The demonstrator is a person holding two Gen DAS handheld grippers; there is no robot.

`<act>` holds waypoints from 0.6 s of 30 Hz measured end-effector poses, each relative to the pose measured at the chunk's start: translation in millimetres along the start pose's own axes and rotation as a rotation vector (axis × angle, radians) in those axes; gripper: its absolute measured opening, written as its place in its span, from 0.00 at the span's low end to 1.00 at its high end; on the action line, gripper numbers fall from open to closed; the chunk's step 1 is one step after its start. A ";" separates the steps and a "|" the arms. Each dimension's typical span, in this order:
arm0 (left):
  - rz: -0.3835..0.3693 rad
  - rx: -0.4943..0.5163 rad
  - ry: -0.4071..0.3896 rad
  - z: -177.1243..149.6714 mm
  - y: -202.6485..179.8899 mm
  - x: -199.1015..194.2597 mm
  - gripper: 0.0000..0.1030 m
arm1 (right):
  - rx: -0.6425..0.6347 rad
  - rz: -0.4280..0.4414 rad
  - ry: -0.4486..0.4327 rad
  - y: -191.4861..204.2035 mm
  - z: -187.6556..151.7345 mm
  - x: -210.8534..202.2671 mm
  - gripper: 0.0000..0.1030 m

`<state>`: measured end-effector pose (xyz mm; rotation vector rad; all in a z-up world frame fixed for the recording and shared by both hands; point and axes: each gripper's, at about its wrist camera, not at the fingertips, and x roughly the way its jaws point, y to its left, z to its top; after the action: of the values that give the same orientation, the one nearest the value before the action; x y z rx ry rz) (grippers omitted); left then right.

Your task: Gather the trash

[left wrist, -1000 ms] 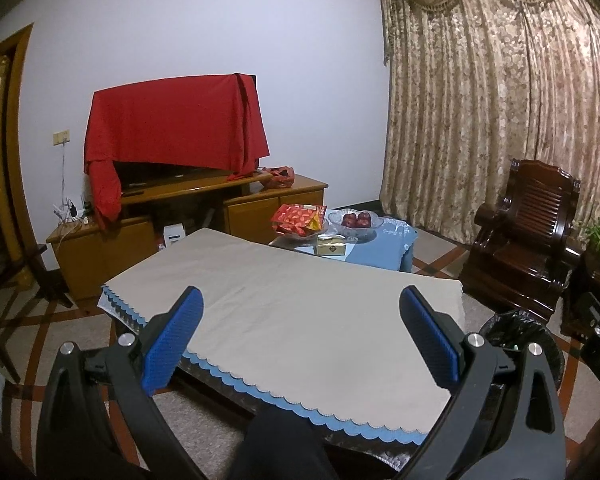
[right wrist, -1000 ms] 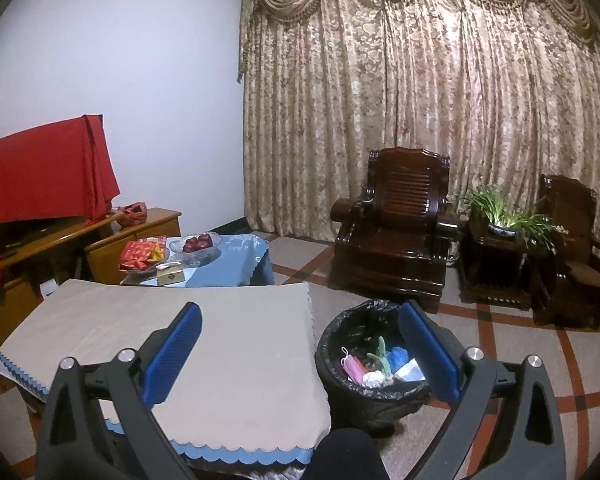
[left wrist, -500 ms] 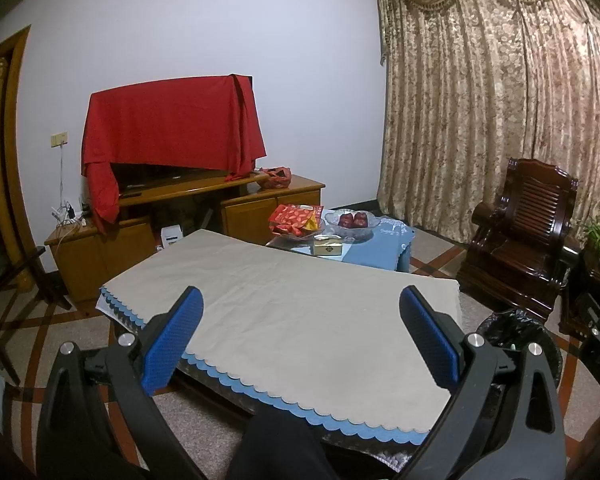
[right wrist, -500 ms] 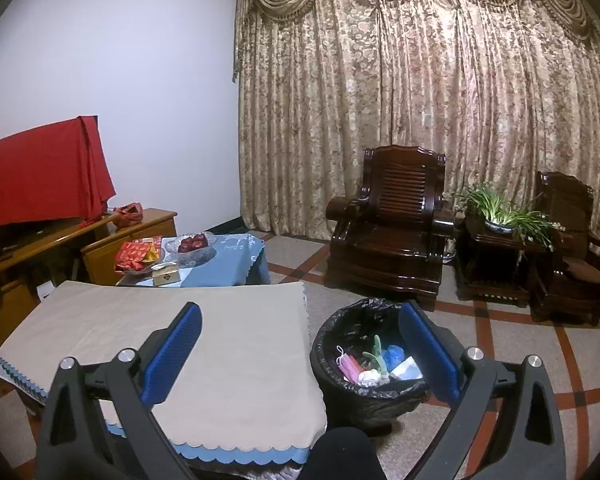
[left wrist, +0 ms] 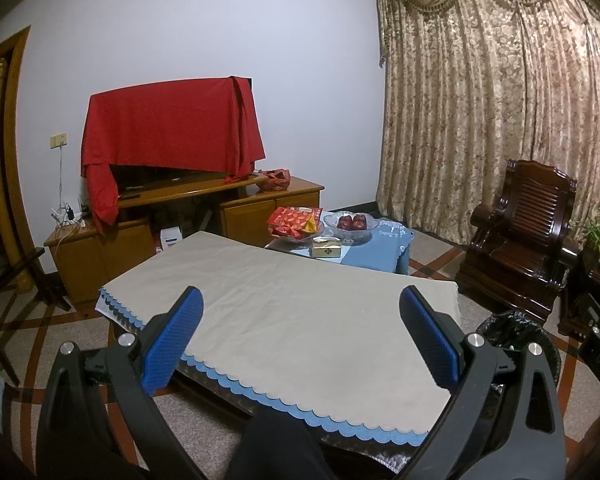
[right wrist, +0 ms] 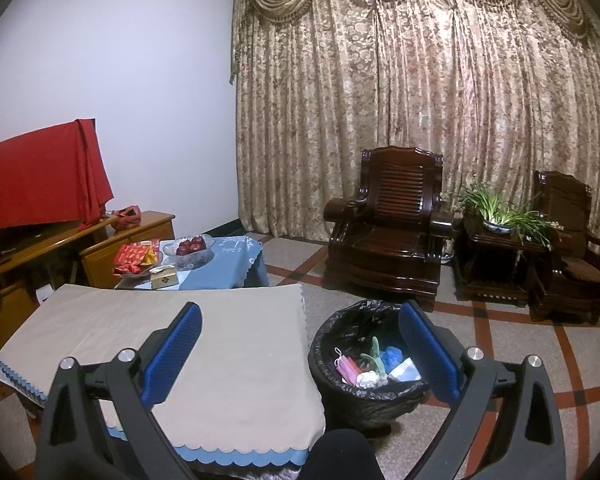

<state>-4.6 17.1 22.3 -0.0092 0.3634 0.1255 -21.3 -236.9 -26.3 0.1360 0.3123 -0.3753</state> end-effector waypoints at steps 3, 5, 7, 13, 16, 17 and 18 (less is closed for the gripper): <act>0.000 -0.001 -0.002 1.1 -1.5 -1.0 0.93 | 0.001 0.001 -0.001 -0.3 0.2 -0.1 0.94; -0.001 -0.001 -0.004 2.3 -2.4 -1.5 0.93 | 0.001 -0.001 -0.001 -1.4 1.4 -0.5 0.94; -0.001 -0.001 -0.006 2.7 -3.7 -2.3 0.93 | 0.002 -0.001 -0.001 -2.4 1.9 -0.8 0.94; -0.002 -0.002 -0.005 2.5 -3.6 -2.1 0.93 | -0.001 -0.001 0.000 -2.0 1.6 -0.6 0.94; 0.000 -0.002 -0.005 2.6 -4.8 -3.1 0.93 | 0.000 -0.002 0.001 -2.8 1.2 -1.7 0.94; 0.001 -0.002 -0.005 2.9 -6.0 -3.4 0.93 | -0.001 -0.004 0.001 -1.8 0.7 -1.3 0.94; 0.001 -0.003 -0.004 3.4 -6.8 -4.3 0.93 | 0.000 -0.004 0.002 -3.1 1.3 -1.5 0.94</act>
<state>-6.6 9.9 26.9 -0.0120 0.3596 0.1269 -23.4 -239.5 -24.8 0.1352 0.3143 -0.3789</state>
